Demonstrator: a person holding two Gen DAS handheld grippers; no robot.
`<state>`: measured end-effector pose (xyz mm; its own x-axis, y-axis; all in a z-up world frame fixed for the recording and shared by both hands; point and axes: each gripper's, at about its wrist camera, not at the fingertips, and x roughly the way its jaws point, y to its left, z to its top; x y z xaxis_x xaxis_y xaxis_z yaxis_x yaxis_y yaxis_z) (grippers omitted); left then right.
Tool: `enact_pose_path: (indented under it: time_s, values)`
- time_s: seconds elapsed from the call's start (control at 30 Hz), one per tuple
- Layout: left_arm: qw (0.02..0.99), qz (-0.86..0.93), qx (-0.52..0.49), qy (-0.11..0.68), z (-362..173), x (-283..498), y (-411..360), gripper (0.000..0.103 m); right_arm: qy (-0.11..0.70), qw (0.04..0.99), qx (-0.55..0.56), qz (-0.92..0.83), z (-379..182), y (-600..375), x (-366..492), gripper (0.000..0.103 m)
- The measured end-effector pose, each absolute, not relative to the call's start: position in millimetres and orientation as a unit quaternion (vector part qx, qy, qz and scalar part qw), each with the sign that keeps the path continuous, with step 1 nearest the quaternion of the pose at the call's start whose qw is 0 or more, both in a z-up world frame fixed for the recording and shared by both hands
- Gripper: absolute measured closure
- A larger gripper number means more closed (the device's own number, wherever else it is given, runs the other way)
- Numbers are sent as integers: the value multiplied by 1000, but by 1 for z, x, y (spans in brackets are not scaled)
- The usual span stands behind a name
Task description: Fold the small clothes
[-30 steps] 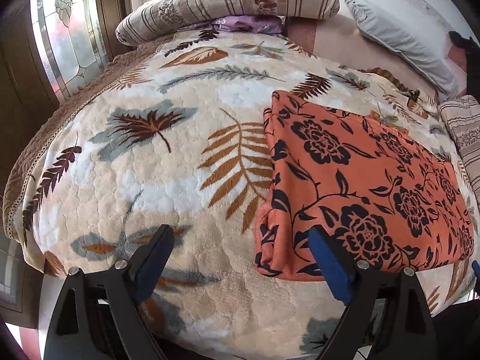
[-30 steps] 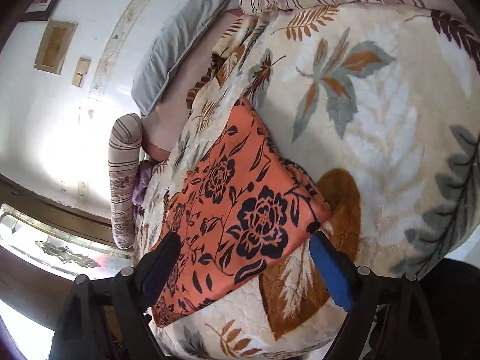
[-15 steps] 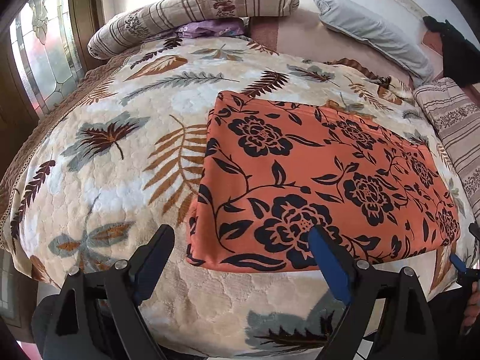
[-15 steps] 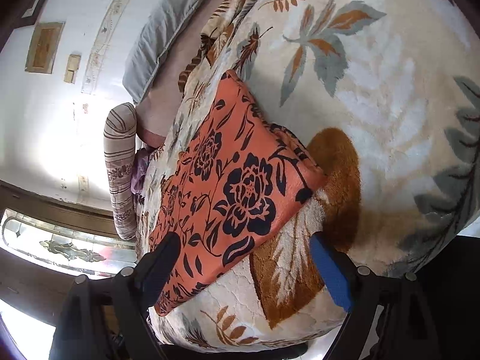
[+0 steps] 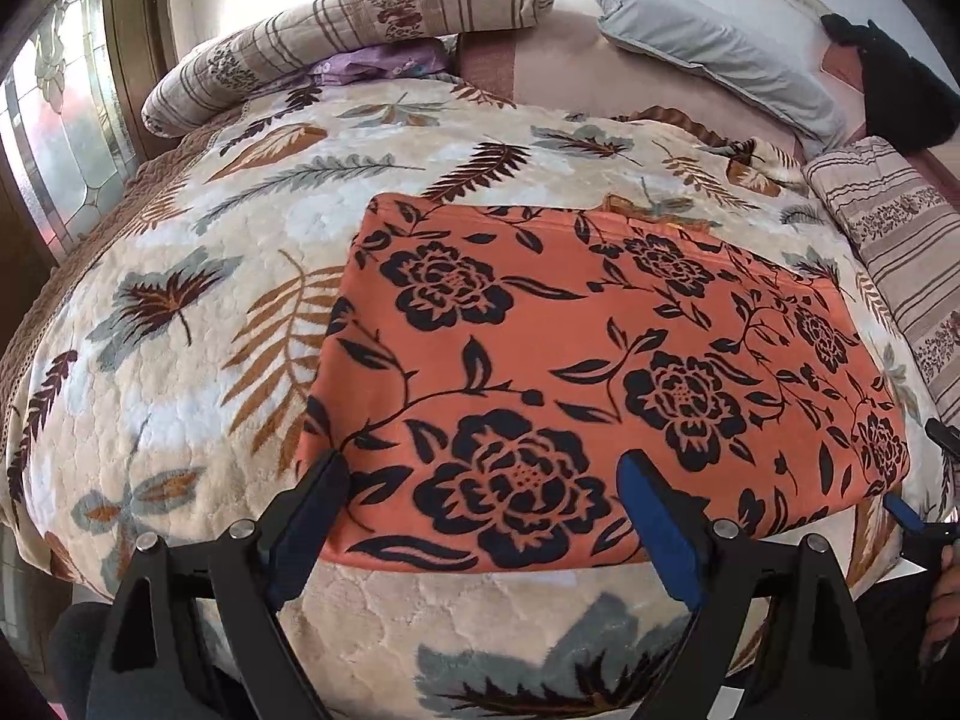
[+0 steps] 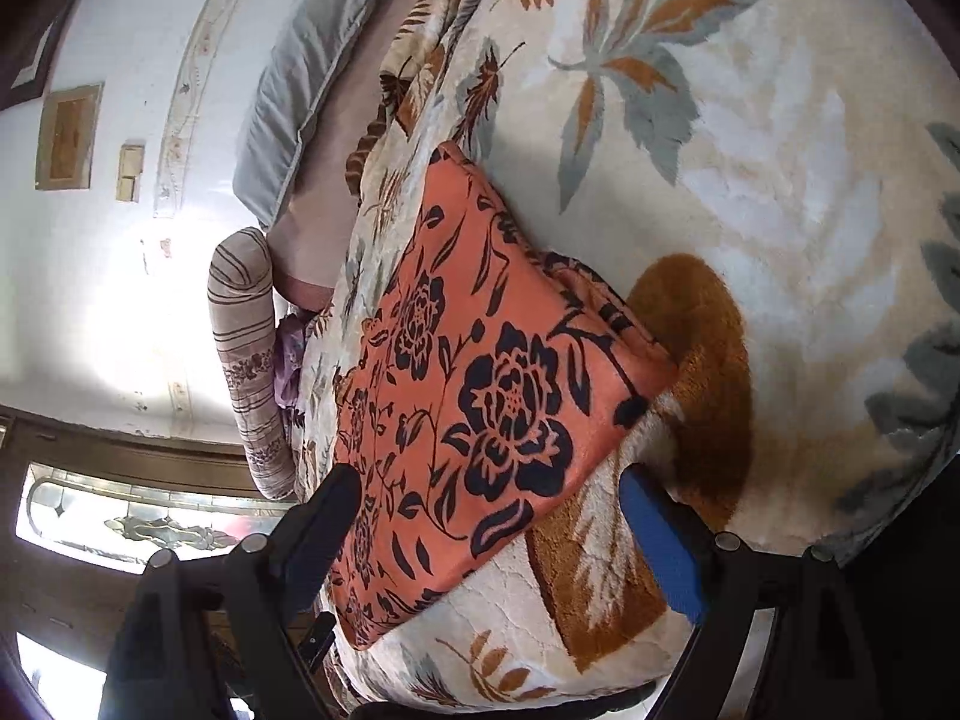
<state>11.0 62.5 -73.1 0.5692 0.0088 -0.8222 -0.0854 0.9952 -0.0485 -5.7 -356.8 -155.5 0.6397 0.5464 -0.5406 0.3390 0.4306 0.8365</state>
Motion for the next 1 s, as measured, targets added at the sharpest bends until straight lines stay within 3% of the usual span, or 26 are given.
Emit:
enact_pose_path:
  time_s: [0.37, 1.0]
  values:
    - [876, 25, -9, 481, -84, 56, 7, 11, 407, 730, 546, 56, -162, -359, 6, 12]
    - [865, 33, -10, 500, -105, 74, 7, 11, 402, 766, 499, 56, -148, -351, 17, 12]
